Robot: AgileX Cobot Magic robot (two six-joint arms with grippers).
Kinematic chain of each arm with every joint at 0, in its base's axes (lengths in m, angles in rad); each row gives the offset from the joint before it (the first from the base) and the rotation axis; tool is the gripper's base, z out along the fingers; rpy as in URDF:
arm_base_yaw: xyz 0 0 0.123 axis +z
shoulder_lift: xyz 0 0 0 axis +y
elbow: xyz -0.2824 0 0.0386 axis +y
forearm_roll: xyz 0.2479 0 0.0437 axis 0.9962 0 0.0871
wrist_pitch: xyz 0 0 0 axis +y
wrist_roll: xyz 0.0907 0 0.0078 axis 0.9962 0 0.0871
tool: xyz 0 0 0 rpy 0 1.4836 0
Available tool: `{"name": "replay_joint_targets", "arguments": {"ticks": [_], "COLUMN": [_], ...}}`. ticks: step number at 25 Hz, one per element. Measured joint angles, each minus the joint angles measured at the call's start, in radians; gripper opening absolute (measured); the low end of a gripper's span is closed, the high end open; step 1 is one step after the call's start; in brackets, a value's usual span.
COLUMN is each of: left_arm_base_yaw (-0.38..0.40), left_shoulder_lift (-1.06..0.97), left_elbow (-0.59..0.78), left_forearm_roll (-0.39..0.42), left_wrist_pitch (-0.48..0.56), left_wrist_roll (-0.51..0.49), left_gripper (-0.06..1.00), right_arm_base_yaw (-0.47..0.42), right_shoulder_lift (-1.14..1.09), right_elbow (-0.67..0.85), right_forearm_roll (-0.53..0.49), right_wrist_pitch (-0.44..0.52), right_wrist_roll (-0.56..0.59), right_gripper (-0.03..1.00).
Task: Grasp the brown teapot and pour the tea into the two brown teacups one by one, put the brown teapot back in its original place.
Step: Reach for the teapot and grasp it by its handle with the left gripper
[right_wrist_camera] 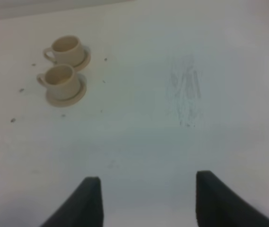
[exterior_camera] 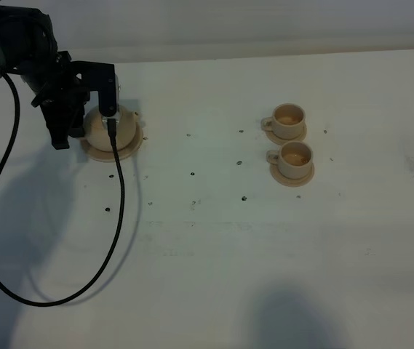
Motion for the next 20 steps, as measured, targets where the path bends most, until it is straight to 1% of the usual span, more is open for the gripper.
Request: {"name": "replay_joint_targets", "arguments": {"ticks": [11,13,20], "left_arm_base_yaw": [0.000,0.000,0.000], "left_shoulder_lift": [0.000,0.000,0.000], "left_elbow": [0.000,0.000,0.000], "left_forearm_roll": [-0.006,-0.006,-0.006], "left_wrist_pitch": [0.012,0.017,0.020], "left_wrist_roll": [0.011,0.011,0.011], "left_gripper": [0.40,0.38,0.24], "right_arm_base_yaw": [0.000,0.000,0.000], "right_shoulder_lift": [0.000,0.000,0.000], "right_elbow": [0.000,0.000,0.000], "right_forearm_roll": [0.000,0.000,0.000], "right_wrist_pitch": [0.000,0.000,0.000], "right_wrist_roll": [0.000,0.000,0.000], "right_gripper": [0.47,0.47,0.47]}}
